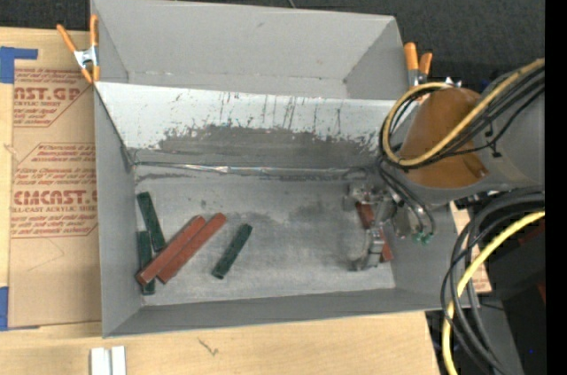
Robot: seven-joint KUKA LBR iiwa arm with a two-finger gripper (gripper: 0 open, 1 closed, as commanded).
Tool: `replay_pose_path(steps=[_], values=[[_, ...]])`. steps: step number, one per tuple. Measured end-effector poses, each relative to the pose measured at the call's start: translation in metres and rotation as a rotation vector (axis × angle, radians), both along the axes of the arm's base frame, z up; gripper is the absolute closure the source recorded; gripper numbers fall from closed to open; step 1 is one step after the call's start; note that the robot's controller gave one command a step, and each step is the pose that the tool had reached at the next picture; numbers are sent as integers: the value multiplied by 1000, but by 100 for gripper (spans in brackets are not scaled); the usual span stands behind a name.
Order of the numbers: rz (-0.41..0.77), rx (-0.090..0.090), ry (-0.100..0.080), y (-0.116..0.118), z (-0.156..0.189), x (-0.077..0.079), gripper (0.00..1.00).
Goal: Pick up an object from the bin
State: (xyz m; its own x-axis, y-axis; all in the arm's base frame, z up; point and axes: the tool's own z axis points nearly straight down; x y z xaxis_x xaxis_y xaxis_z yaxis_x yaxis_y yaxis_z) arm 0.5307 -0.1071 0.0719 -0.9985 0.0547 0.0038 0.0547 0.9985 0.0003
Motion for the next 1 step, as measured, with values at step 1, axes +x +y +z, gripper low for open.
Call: replay_pose_path(steps=[1], values=[[136,-1,-6,-14,12,6,0]])
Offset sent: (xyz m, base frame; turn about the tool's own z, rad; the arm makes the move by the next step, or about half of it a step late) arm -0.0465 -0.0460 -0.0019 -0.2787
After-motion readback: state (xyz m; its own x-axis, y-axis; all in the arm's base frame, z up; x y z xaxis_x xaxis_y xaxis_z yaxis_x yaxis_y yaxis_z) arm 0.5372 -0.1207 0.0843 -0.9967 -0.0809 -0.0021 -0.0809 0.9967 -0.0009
